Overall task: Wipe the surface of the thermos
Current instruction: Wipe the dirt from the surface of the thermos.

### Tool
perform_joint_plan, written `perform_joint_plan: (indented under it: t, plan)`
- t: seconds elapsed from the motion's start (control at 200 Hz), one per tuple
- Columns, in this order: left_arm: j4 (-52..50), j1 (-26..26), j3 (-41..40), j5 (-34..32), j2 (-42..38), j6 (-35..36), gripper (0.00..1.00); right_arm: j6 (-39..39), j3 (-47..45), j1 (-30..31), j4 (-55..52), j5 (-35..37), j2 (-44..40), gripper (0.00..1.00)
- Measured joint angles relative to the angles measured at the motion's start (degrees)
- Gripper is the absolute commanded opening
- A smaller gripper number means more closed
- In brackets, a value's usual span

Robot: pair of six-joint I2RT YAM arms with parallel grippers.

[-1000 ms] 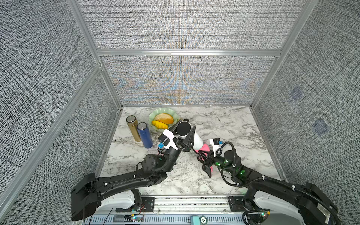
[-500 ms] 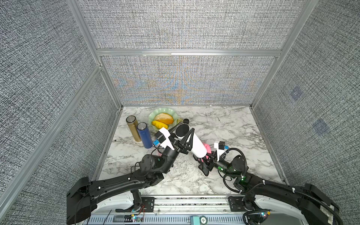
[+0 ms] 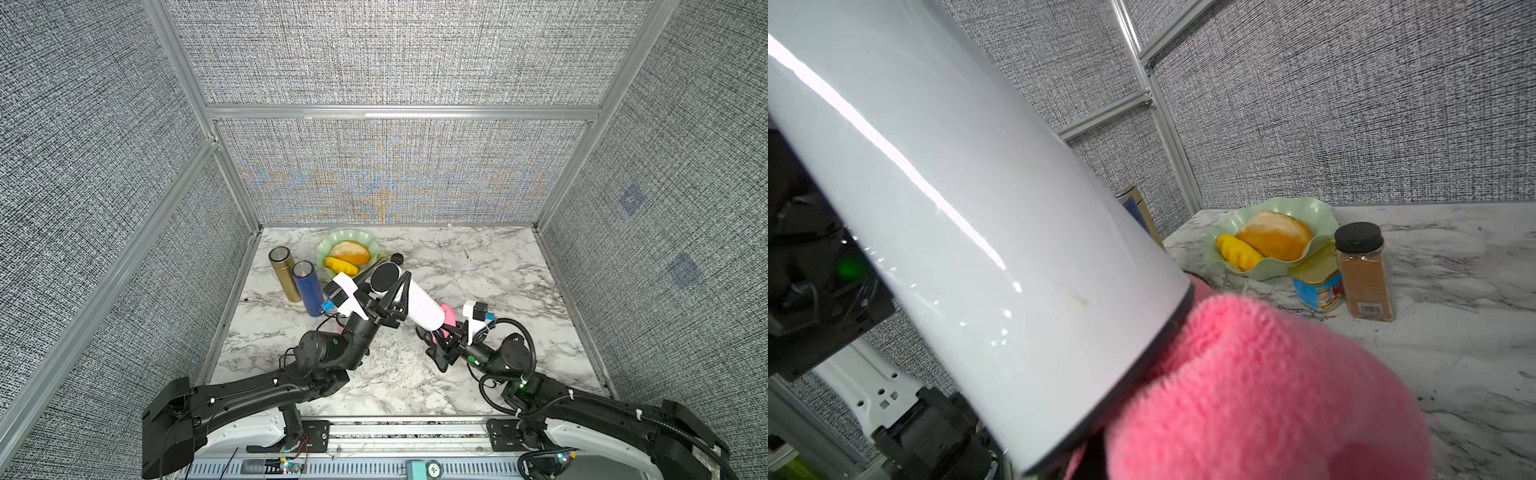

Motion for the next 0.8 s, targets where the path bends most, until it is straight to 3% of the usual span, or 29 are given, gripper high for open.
perform_joint_plan:
  t: [0.17, 0.425, 0.675, 0.8]
  plan:
    - [0.96, -0.02, 0.35, -0.44, 0.9, 0.42, 0.0, -2.38, 1.31, 3.76, -2.73, 1.36, 1.75, 0.0]
    - [0.39, -0.07, 0.44, -0.42, 1.07, 0.04, 0.0, -4.76, -0.66, 2.45, -5.4, 8.07, -5.88, 0.0]
    - [1.07, -0.02, 0.63, -1.44, 1.51, 0.85, 0.0, -5.66, 3.63, 4.96, -9.27, 6.86, 0.42, 0.0]
    - [0.7, -0.07, 0.52, -1.46, 1.49, 0.48, 0.0, -6.36, 1.97, 5.14, -8.5, 8.31, -1.29, 0.0]
